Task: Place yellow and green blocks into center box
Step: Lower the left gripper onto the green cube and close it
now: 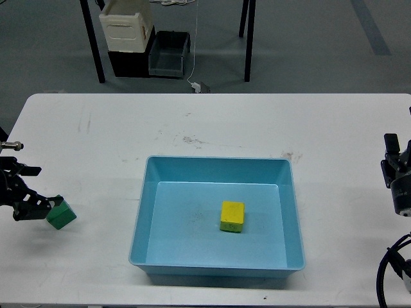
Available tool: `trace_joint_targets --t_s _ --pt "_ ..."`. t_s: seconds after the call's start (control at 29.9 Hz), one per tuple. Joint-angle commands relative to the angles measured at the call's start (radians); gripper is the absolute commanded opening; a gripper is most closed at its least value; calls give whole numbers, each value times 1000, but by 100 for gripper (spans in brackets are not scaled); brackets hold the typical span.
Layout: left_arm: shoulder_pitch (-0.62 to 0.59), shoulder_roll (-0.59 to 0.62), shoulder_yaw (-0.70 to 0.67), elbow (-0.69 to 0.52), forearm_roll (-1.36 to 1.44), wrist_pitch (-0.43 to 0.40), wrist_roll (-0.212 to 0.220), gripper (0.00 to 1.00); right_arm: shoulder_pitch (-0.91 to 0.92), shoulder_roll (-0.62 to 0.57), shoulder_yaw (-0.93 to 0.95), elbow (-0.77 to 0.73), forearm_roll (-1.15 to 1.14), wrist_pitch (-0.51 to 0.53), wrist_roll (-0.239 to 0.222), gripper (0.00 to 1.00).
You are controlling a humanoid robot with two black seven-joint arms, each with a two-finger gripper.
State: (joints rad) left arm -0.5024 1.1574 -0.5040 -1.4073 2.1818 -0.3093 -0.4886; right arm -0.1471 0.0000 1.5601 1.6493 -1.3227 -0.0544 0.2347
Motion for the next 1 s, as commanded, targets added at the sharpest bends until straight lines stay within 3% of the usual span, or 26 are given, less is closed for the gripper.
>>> trace_joint_targets --t_s 0.0,0.2,0.84,0.97 --pt "1 -16 7 4 0 -76 0 99 0 0 -2 -12 2 -19 0 100" --pt "-10 -45 21 22 0 -142 0 99 0 0 -3 -14 2 -25 0 100" --pt "-94 -133 136 106 0 -129 0 98 -16 0 -2 -14 7 -27 0 100" --pt "-94 -142 137 110 0 -128 0 92 -22 0 -2 -14 8 -33 0 100"
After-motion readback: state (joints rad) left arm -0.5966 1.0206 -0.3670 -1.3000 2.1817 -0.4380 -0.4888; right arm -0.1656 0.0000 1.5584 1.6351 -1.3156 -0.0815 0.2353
